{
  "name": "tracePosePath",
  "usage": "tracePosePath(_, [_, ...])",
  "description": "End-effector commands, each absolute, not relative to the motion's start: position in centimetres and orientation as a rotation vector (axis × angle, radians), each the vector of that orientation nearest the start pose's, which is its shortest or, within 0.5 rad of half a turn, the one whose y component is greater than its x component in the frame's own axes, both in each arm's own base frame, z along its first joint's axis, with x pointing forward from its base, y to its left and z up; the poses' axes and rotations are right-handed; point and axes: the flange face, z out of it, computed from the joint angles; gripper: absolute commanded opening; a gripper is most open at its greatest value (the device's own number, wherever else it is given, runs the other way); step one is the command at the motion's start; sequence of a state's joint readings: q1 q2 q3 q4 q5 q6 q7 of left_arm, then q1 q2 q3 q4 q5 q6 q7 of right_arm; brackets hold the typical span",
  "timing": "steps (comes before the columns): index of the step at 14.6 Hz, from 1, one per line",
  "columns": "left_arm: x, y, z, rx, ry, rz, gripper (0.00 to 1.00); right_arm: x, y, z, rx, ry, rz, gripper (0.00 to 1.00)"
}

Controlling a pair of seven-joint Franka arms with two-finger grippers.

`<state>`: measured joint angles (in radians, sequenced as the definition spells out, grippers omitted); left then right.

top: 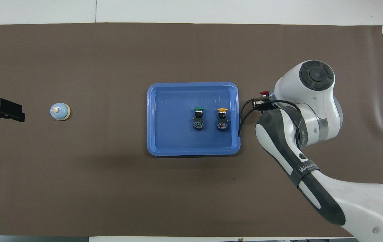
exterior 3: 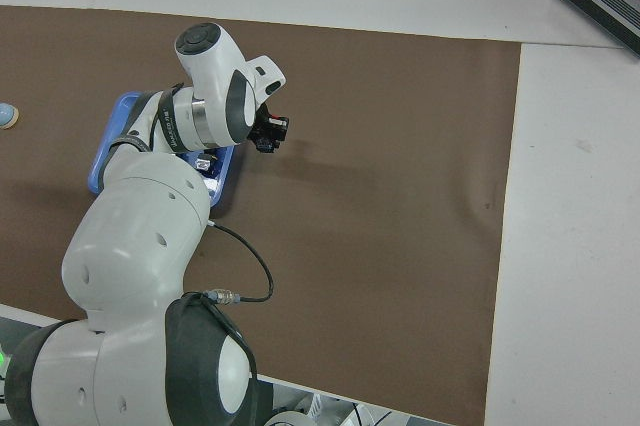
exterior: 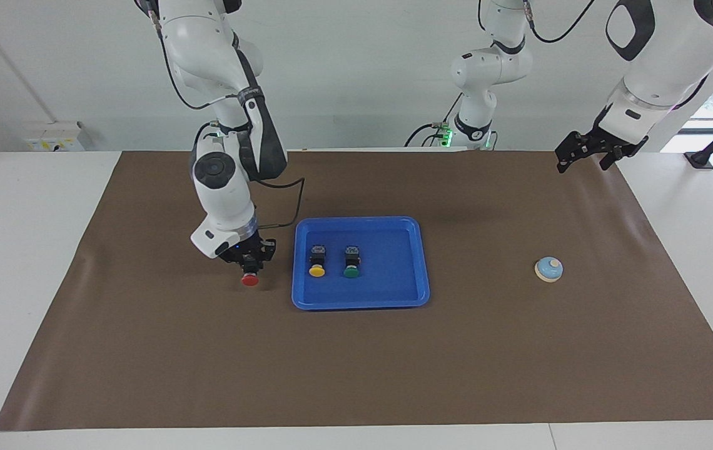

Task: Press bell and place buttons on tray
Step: 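Move the right gripper back and grasp the red-capped button, then place the red button in the tray beside the green one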

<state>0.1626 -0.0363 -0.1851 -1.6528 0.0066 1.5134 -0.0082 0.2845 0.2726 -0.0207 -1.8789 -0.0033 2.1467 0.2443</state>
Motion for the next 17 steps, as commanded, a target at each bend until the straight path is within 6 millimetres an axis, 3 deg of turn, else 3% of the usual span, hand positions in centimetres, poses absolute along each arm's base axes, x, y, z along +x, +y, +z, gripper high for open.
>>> tracePosePath(1, [53.1, -1.2, 60.6, -3.128, 0.021, 0.176, 1.0, 60.8, 23.0, 39.6, -3.113, 0.025, 0.001, 0.0])
tracePosePath(4, [53.1, -1.2, 60.6, -3.128, 0.023, 0.174, 1.0, 61.1, 33.2, 40.4, -3.13, 0.132, 0.044, 0.0])
tracePosePath(5, [53.1, -1.2, 60.6, -3.128, 0.023, 0.174, 1.0, 61.4, 35.6, 40.7, -3.128, 0.16, 0.051, 0.0])
tracePosePath(7, [53.1, -1.2, 60.6, -3.128, 0.021, 0.174, 1.0, 59.9, 41.0, 38.8, -3.108, 0.263, 0.049, 0.0])
tracePosePath(12, [53.1, -1.2, 60.7, -3.128, 0.021, 0.174, 1.0, 56.1, 47.3, 34.8, -3.119, 0.175, 0.054, 0.0])
tracePosePath(17, [53.1, -1.2, 60.6, -3.128, 0.023, 0.174, 1.0, 55.4, 47.1, 32.6, -3.131, 0.209, 0.064, 0.0])
